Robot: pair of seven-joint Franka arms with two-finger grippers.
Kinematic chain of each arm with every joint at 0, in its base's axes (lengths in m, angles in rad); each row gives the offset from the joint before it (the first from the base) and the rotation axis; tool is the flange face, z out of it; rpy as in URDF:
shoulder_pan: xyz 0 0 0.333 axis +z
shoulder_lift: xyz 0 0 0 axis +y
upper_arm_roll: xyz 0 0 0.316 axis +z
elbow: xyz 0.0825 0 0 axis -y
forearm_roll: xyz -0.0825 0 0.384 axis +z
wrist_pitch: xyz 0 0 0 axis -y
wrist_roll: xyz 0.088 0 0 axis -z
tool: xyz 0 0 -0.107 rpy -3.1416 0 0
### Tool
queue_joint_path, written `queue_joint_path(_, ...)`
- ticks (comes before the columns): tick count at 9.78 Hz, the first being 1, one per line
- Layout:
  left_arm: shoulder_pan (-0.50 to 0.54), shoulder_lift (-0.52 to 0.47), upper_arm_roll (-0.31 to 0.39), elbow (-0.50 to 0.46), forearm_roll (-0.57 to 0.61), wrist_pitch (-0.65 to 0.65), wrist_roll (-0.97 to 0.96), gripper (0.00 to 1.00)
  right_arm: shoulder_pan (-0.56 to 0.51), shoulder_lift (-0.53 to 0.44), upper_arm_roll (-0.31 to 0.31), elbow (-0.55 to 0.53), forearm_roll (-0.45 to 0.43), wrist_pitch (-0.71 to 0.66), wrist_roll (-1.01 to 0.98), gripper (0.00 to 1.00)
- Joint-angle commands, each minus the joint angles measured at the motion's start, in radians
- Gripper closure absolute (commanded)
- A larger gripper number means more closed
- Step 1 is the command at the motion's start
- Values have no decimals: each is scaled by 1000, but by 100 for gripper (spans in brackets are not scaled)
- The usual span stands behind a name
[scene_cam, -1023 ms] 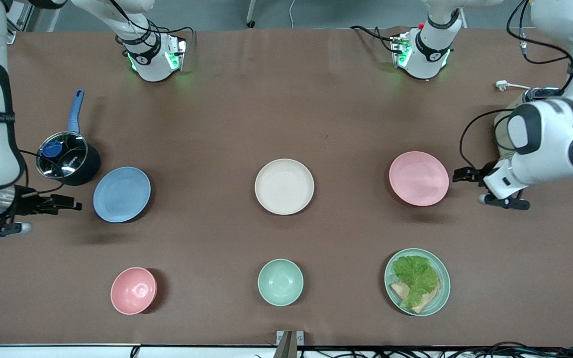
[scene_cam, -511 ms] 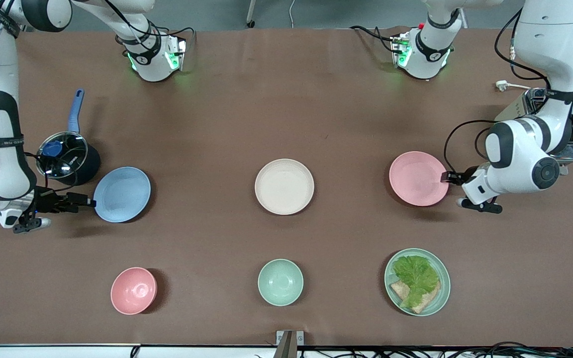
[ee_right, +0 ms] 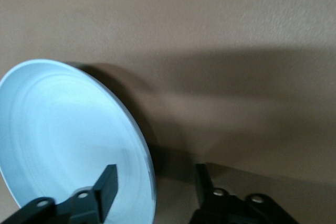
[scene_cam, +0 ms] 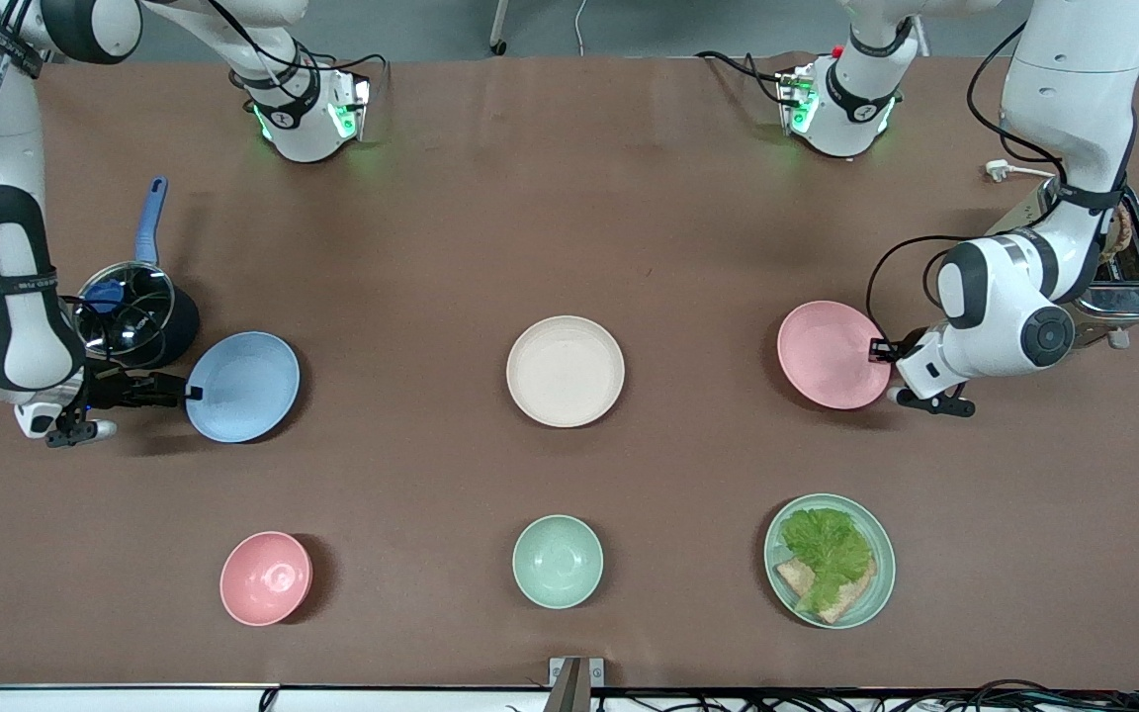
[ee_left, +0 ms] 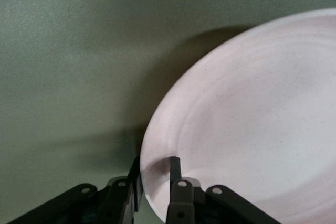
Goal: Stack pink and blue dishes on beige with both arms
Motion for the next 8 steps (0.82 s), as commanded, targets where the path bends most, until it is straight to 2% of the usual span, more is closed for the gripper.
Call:
queue_joint_path(1,1,-23,-8,-4,-17,-3,23,100,-7,-19,1,-37,35,3,-18,52)
queue_joint_path(2,1,-51,-11,32,-16,-76,12,100,-7,-19,1,-43,76,-9,-17,57)
queue_joint_path(3,4,-64,-58,74,-17,-152,-5,100,-8,-19,0,-46,95,-12,-13,79)
queue_joint_path(4,12,-83,-130,102,-19,-178,-76,100,-8,-19,-2,-41,97,-13,-5,96)
queue_joint_path(6,9,-77,-289,142,-17,-178,-333,100,1,-21,-23,-3,95,-64,30,99)
queue_joint_path(8,1,-17,-412,213,-16,-169,-524,99,16,-22,-52,85,65,-163,100,99)
